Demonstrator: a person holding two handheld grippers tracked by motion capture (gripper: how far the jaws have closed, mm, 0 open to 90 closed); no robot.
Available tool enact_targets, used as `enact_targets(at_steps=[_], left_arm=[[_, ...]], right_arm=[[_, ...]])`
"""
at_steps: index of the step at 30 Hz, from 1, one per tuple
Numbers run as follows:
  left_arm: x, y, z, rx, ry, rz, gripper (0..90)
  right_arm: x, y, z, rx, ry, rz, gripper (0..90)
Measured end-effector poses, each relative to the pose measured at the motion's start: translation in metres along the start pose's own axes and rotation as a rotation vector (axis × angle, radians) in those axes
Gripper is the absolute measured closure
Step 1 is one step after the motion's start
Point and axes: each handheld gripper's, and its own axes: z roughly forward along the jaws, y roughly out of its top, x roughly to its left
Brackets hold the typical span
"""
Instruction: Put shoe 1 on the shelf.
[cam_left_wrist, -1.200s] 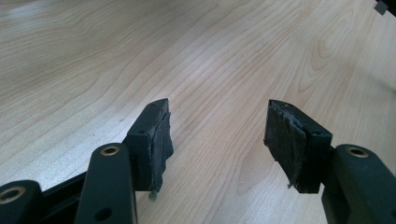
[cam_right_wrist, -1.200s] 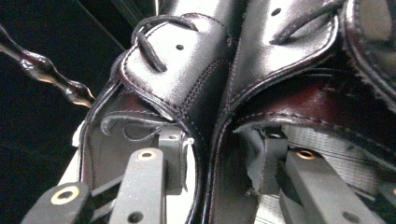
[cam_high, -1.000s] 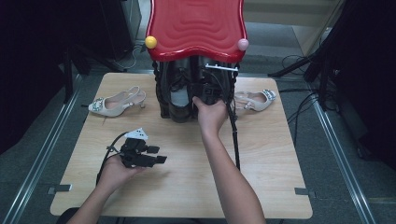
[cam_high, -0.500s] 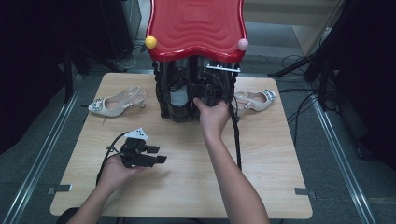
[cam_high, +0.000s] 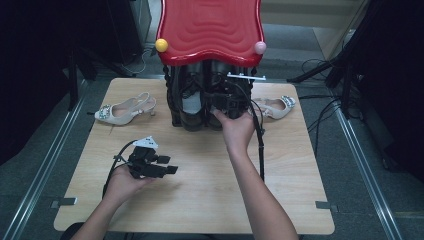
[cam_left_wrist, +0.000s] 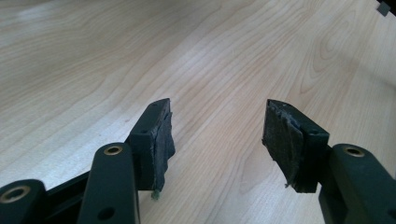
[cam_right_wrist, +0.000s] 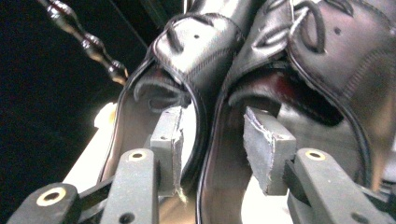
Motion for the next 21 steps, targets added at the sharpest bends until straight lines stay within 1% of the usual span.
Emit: enact_targets(at_steps=[2,4,6,7,9,11,12,13,14,15,16,17,18,19,20,21], left_arm=[[0.000,0.002,-0.001,-0.003,-0.004,0.001,43.7],[-0.002,0.012,-0.006,-0.003,-0.025,0.012,47.4],[-0.004,0.021,-0.012,-0.012,-0.028,0.037,49.8],[-0.005,0.026,-0.015,-0.019,-0.036,0.044,50.9],[-0.007,0.035,-0.019,-0.023,-0.032,0.055,52.9],[-0.008,0.045,-0.024,-0.020,-0.032,0.073,56.4],[-0.008,0.050,-0.026,-0.020,-0.035,0.078,57.9],[-0.009,0.055,-0.029,-0.023,-0.030,0.084,59.8],[-0.009,0.055,-0.029,-0.023,-0.030,0.084,62.3],[-0.009,0.062,-0.032,-0.034,-0.038,0.085,64.4],[-0.009,0.066,-0.034,-0.041,-0.046,0.090,65.1],[-0.009,0.072,-0.038,-0.050,-0.042,0.093,65.3],[-0.012,0.086,-0.045,-0.065,-0.025,0.133,66.8],[-0.012,0.086,-0.045,-0.065,-0.025,0.133,68.0],[-0.012,0.096,-0.051,-0.072,-0.027,0.142,68.0],[-0.013,0.103,-0.054,-0.076,-0.028,0.145,71.7]], right_arm=[[-0.001,-0.001,-0.003,0.001,0.006,-0.004,59.0],[-0.003,-0.005,-0.012,0.011,0.026,-0.023,58.6],[-0.004,-0.007,-0.018,0.029,0.036,-0.048,57.9],[-0.004,-0.008,-0.021,0.032,0.041,-0.061,57.9],[-0.002,-0.012,-0.028,0.039,0.051,-0.091,57.8],[-0.001,-0.015,-0.034,0.046,0.065,-0.110,57.8],[-0.001,-0.017,-0.037,0.047,0.074,-0.115,57.8],[-0.001,-0.019,-0.039,0.049,0.083,-0.119,57.9],[-0.001,-0.019,-0.039,0.049,0.083,-0.119,57.9],[-0.001,-0.024,-0.045,0.046,0.098,-0.124,59.1],[-0.002,-0.026,-0.046,0.053,0.108,-0.126,59.3],[-0.003,-0.029,-0.048,0.059,0.112,-0.131,59.3],[-0.004,-0.031,-0.050,0.064,0.117,-0.134,60.2],[-0.004,-0.031,-0.050,0.064,0.117,-0.134,60.2],[-0.004,-0.034,-0.051,0.065,0.122,-0.141,61.4],[-0.005,-0.039,-0.053,0.072,0.128,-0.152,62.5]])
